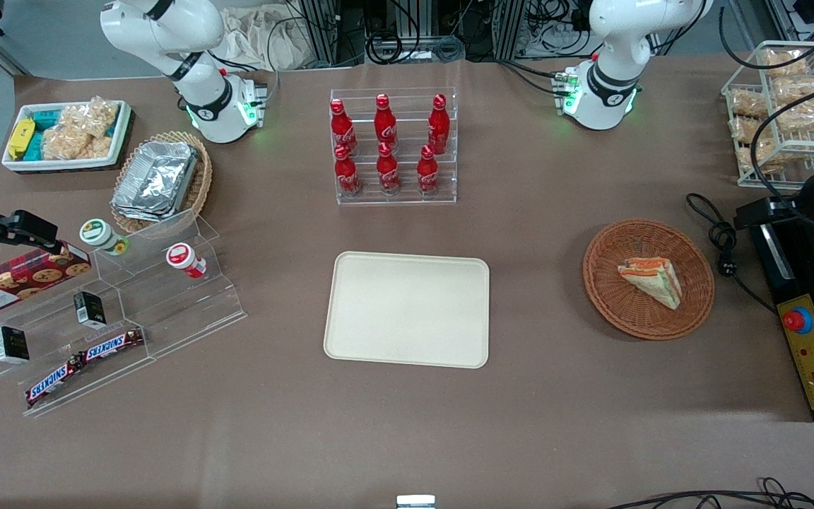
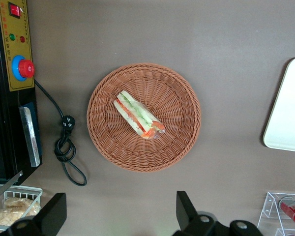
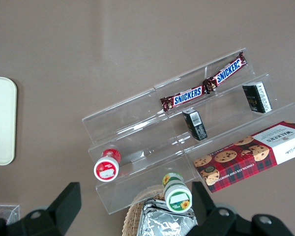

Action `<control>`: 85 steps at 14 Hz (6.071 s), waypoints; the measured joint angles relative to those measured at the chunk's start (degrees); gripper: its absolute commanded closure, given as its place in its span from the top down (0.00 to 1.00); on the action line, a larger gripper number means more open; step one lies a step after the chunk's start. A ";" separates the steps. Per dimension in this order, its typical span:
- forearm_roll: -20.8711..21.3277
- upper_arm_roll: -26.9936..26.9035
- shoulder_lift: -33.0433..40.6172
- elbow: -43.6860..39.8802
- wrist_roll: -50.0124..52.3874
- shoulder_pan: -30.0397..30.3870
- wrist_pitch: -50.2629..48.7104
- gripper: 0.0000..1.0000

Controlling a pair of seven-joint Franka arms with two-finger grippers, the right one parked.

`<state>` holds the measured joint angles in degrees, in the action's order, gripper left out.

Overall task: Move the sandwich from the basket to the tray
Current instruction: 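Move the left gripper toward the wicker basket holding the sandwich, then lower the open left gripper onto the wrapped sandwich and close it, then lift the sandwich and carry it with the left gripper over the beige tray, then lower the sandwich onto the tray and open the left gripper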

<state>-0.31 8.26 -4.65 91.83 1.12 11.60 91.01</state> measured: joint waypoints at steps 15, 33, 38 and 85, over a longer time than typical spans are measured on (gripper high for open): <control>0.29 0.27 -2.90 10.55 53.01 -0.45 14.10 1.00; 8.85 0.22 -7.35 35.75 79.41 -0.60 42.02 1.00; 9.26 0.23 -9.25 35.74 79.41 -0.66 44.32 0.00; 30.50 29.67 -44.77 -11.40 67.01 -17.92 24.77 1.00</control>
<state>30.19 37.93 -49.42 80.43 68.13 -6.31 115.78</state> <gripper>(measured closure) 0.392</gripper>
